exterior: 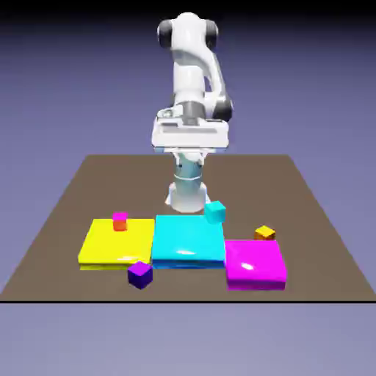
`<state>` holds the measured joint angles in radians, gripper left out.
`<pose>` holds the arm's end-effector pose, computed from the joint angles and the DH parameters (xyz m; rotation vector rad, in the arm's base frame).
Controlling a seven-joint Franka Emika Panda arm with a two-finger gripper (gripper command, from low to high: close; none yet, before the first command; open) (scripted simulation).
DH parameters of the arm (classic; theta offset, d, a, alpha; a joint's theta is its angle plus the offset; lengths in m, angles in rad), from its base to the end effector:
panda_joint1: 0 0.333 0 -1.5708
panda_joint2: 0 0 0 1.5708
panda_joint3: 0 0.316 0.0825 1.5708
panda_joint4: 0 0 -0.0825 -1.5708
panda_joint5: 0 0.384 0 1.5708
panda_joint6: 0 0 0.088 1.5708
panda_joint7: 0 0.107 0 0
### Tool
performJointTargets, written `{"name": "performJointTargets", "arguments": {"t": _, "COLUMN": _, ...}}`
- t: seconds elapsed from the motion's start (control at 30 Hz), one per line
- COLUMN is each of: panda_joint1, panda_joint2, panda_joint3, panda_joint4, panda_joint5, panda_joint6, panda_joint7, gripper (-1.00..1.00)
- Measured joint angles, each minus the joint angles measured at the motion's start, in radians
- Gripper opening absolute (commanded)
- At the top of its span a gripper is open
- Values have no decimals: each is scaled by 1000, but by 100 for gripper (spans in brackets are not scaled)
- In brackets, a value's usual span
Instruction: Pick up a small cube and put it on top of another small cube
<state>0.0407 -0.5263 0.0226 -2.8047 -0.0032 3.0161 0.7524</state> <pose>0.3943 0.0253 0.4407 -2.5428 0.9063 -0.9653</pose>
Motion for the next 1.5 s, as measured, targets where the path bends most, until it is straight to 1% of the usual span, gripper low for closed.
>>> {"name": "performJointTargets", "arguments": {"t": 0.43, "panda_joint1": 331, "panda_joint2": 471, "panda_joint3": 243, "panda_joint4": 57, "panda_joint5": -34, "panda_joint6": -225, "panda_joint7": 123, "gripper": 0}}
{"name": "performJointTargets", "arguments": {"t": 0.57, "panda_joint1": 395, "panda_joint2": 602, "panda_joint3": 311, "panda_joint4": 73, "panda_joint5": -44, "panda_joint6": -288, "panda_joint7": 157, "gripper": 0}}
{"name": "performJointTargets", "arguments": {"t": 0.6, "panda_joint1": 395, "panda_joint2": 602, "panda_joint3": 311, "panda_joint4": 73, "panda_joint5": -44, "panda_joint6": -288, "panda_joint7": 157, "gripper": 0}}
{"name": "performJointTargets", "arguments": {"t": 0.8, "panda_joint1": 518, "panda_joint2": 819, "panda_joint3": 151, "panda_joint4": 104, "panda_joint5": -201, "panda_joint6": -106, "panda_joint7": 272, "gripper": 0}}
{"name": "performJointTargets", "arguments": {"t": 0.83, "panda_joint1": 533, "panda_joint2": 847, "panda_joint3": 131, "panda_joint4": 108, "panda_joint5": -220, "panda_joint6": -83, "panda_joint7": 287, "gripper": -100}}
{"name": "performJointTargets", "arguments": {"t": 0.9, "panda_joint1": 533, "panda_joint2": 847, "panda_joint3": 131, "panda_joint4": 108, "panda_joint5": -221, "panda_joint6": -83, "panda_joint7": 287, "gripper": -100}}
{"name": "performJointTargets", "arguments": {"t": 1.1, "panda_joint1": 410, "panda_joint2": 630, "panda_joint3": 292, "panda_joint4": 77, "panda_joint5": -63, "panda_joint6": -265, "panda_joint7": 172, "gripper": -100}}
{"name": "performJointTargets", "arguments": {"t": 1.17, "panda_joint1": 395, "panda_joint2": 602, "panda_joint3": 312, "panda_joint4": 73, "panda_joint5": -44, "panda_joint6": -288, "panda_joint7": 157, "gripper": -100}}
{"name": "performJointTargets", "arguments": {"t": 1.2, "panda_joint1": 370, "panda_joint2": 598, "panda_joint3": 316, "panda_joint4": 108, "panda_joint5": -61, "panda_joint6": -318, "panda_joint7": 161, "gripper": -100}}
{"name": "performJointTargets", "arguments": {"t": 1.5, "panda_joint1": 41, "panda_joint2": 639, "panda_joint3": 59, "panda_joint4": 360, "panda_joint5": -32, "panda_joint6": -511, "panda_joint7": 145, "gripper": -100}}
